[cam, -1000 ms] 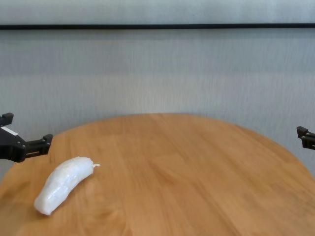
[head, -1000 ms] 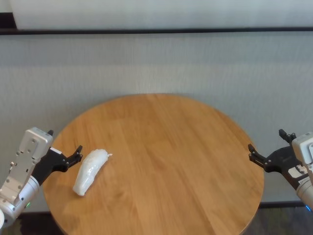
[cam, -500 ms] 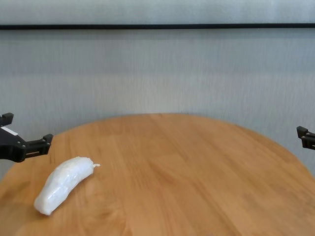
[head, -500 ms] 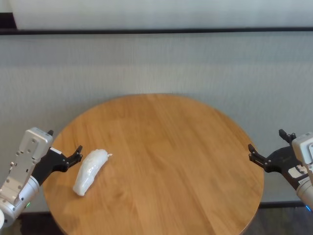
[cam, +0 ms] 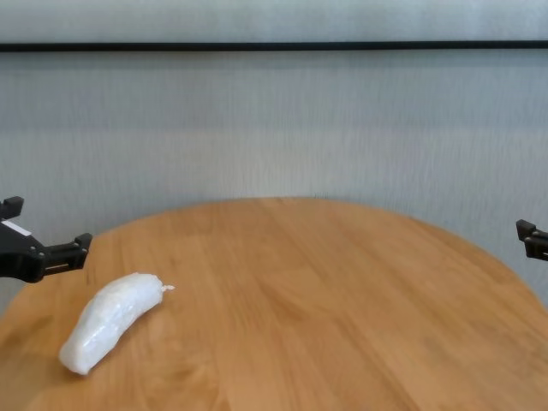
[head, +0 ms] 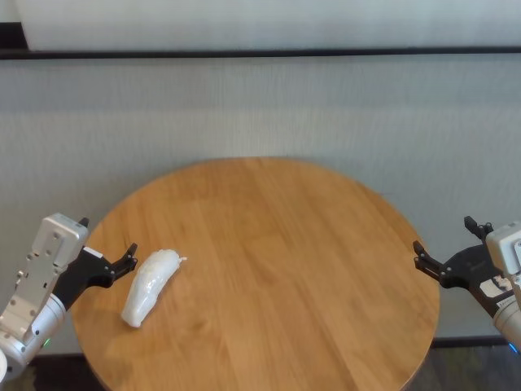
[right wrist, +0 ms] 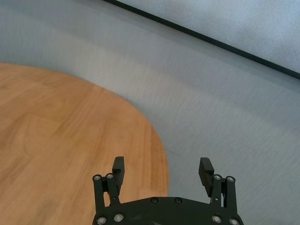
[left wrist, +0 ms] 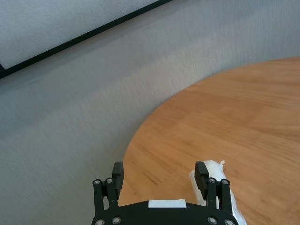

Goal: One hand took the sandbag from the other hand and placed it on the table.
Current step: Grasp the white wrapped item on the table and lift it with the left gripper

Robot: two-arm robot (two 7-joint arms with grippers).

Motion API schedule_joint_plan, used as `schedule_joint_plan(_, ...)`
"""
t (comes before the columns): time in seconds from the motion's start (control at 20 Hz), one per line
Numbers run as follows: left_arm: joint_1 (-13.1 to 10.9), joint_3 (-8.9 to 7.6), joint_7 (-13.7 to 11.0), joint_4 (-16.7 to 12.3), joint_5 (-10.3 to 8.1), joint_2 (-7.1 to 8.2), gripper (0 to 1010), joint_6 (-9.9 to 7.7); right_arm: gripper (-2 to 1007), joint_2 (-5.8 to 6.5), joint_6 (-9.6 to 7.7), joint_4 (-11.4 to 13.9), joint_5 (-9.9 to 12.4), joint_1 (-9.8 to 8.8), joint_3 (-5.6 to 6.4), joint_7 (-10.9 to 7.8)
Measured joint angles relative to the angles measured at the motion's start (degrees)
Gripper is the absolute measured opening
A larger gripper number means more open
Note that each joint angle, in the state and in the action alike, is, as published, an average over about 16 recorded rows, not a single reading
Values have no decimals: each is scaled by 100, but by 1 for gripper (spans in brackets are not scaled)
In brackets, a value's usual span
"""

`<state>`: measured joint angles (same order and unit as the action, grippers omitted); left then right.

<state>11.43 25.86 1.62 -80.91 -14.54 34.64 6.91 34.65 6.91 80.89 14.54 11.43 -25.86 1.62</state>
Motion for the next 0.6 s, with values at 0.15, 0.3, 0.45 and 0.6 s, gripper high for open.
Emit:
schedule_joint_plan(0.15, 0, 0, 0, 0, 0, 0, 1000, 0, 1001, 0, 0, 0, 0, 0, 0, 0)
schedule_joint_plan(0.3, 0, 0, 0, 0, 0, 0, 1000, 0, 1001, 0, 0, 0, 0, 0, 0, 0)
schedule_joint_plan(0.45, 7, -1, -18, 0, -3, -1, 1000, -12, 1001, 0, 0, 0, 0, 0, 0, 0)
schedule_joint_plan(0.6, 50, -10, -82, 11, -33, -12, 1000, -94, 1001, 0, 0, 0, 0, 0, 0, 0)
